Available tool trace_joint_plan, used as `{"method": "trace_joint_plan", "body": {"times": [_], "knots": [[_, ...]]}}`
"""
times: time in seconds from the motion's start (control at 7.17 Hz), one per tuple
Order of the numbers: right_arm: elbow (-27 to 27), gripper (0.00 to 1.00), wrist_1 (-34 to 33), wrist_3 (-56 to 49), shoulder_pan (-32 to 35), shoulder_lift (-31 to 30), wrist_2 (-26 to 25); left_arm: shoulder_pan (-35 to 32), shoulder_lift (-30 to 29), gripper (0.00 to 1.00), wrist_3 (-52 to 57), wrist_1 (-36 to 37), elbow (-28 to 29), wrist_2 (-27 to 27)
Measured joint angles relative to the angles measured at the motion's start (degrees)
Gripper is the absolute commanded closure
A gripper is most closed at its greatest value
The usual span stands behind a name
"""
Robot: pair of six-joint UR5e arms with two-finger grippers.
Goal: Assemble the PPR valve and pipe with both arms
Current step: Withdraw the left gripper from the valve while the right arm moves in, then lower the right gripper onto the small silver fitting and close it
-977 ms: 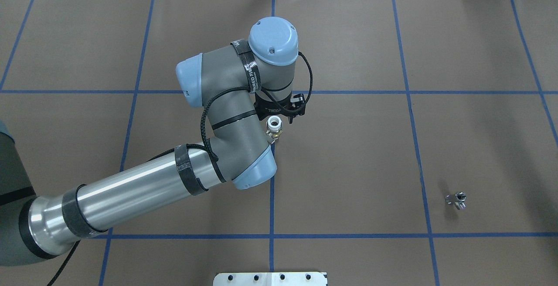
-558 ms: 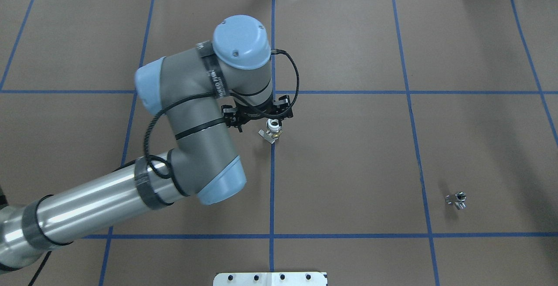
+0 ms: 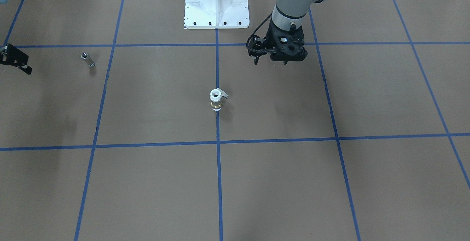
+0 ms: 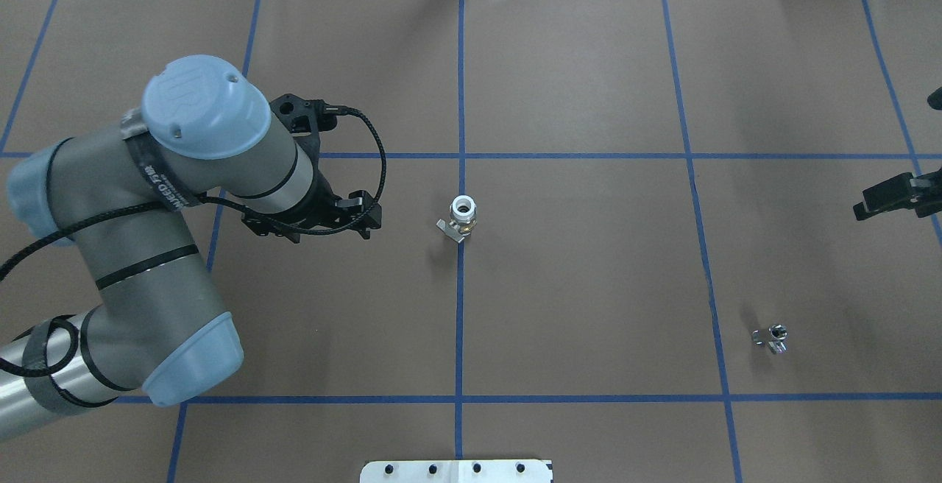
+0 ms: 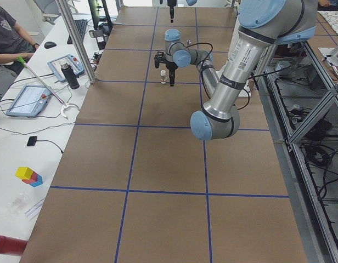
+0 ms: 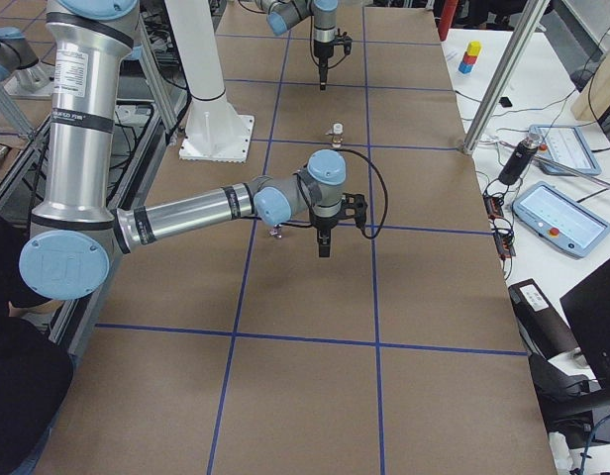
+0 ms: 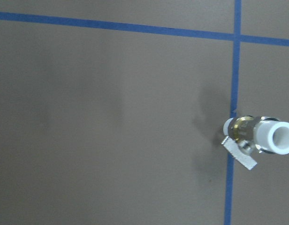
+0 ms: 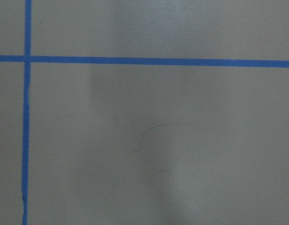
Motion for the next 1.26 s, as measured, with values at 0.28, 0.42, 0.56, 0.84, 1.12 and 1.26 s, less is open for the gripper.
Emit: {"method": "trace_joint_plan", "body": {"times": [0.28, 0.42, 0.56, 0.84, 1.12, 1.26], "knots": [[1.58, 0.01, 10.72, 11.82, -8.09, -3.47, -4.89, -1.35, 2.3, 0.0, 1.35, -0.05, -0.69, 0.11], [2.59, 0.01, 12.82, 18.05, -13.1, -4.01, -9.12, -1.6, 2.78, 0.0, 1.74, -0.06, -0.71, 0.14], [3.73, 0.02, 13.59, 22.24, -17.52, -4.26, -12.95, -1.68, 2.98, 0.0, 1.87, -0.06, -0.7, 0.18], [4.52, 0.05, 13.93, 24.67, -22.36, -4.45, -15.57, -1.73, 3.05, 0.0, 1.77, -0.06, -0.64, 0.21], [4.34, 0.12, 13.9, 25.81, -25.47, -4.53, -16.08, -1.73, 3.11, 0.0, 1.45, -0.06, -0.65, 0.21], [3.93, 0.12, 13.89, 26.75, -26.43, -4.49, -16.14, -1.73, 3.12, 0.0, 1.39, -0.06, -0.55, 0.21]]}}
